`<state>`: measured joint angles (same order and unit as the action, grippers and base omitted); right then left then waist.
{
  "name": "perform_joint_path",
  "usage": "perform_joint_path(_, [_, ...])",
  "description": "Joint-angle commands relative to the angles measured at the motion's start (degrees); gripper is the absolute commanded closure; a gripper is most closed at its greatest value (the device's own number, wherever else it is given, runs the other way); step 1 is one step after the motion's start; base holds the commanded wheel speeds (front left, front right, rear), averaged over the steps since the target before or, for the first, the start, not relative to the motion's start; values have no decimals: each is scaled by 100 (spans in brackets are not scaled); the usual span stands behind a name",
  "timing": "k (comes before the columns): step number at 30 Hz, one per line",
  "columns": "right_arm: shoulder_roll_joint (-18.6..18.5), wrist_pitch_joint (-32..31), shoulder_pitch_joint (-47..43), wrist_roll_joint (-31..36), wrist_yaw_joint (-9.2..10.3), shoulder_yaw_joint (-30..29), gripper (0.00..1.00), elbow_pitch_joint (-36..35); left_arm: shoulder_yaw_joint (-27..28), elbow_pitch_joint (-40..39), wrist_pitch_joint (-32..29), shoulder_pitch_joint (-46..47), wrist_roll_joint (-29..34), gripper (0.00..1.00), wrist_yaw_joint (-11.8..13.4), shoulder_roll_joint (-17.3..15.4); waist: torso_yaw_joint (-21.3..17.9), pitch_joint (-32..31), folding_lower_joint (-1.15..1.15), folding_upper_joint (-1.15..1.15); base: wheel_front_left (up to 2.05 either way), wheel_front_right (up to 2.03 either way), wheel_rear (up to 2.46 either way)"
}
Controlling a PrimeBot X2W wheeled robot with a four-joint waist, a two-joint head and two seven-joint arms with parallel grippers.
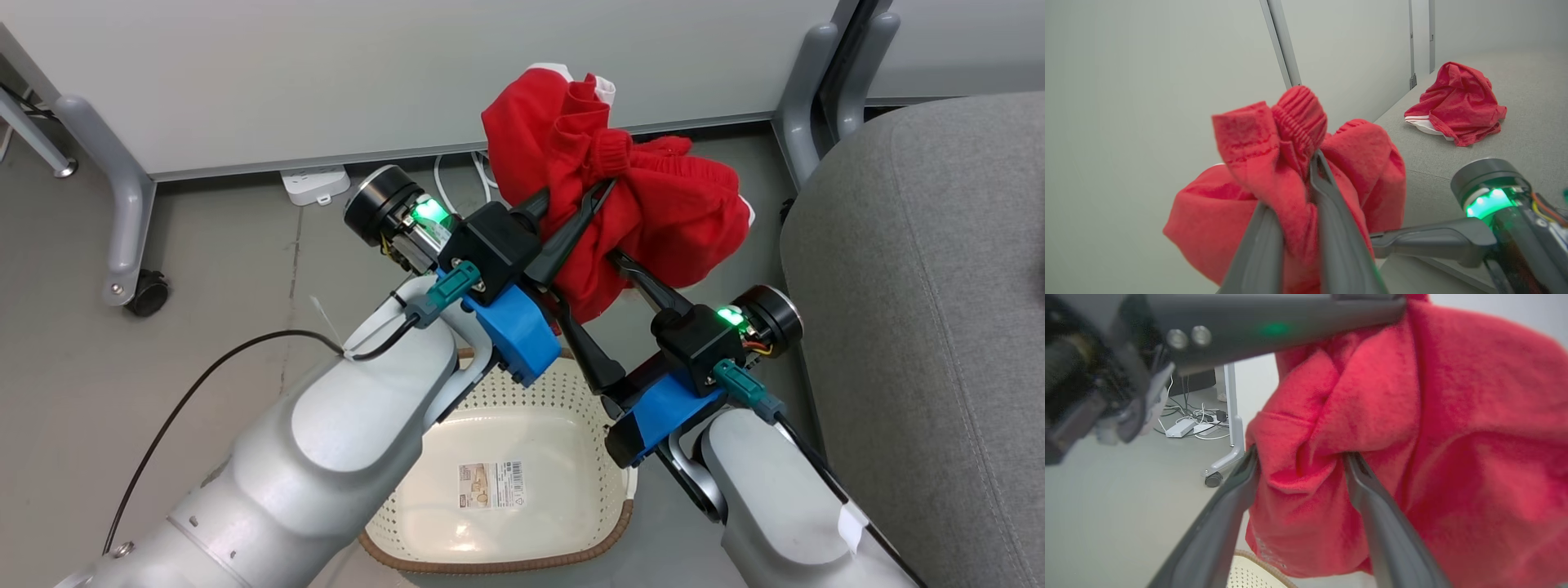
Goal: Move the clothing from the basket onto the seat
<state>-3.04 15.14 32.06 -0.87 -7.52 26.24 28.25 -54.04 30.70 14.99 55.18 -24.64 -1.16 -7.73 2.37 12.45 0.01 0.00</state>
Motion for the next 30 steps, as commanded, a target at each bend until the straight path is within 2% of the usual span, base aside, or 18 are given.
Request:
perform_joint_path(1, [25,0,120,-77,6,29,0,-33,28,8,26,103,23,100,9,26,12,17,-1,0,0,0,0])
perform_joint_path(2, [24,0,130,-121,6,40,0,-34,35,8,26,102,29,100,7,37,17,24,-1,0,0,0,0])
perform_joint_path(4, [25,0,142,-184,6,52,30,-16,48,12,26,100,37,100,-2,48,25,36,-1,0,0,0,0])
perform_joint_path(5, [25,0,152,-196,6,59,30,-3,55,15,27,99,46,100,-7,50,26,38,-1,0,0,0,0])
perform_joint_path(6, [24,0,163,-224,6,64,100,13,62,15,27,96,50,100,-12,59,29,44,-1,0,0,0,0])
perform_joint_path(30, [25,0,227,-378,6,246,100,90,190,82,27,-21,180,100,-88,106,-16,22,-1,0,0,0,0])
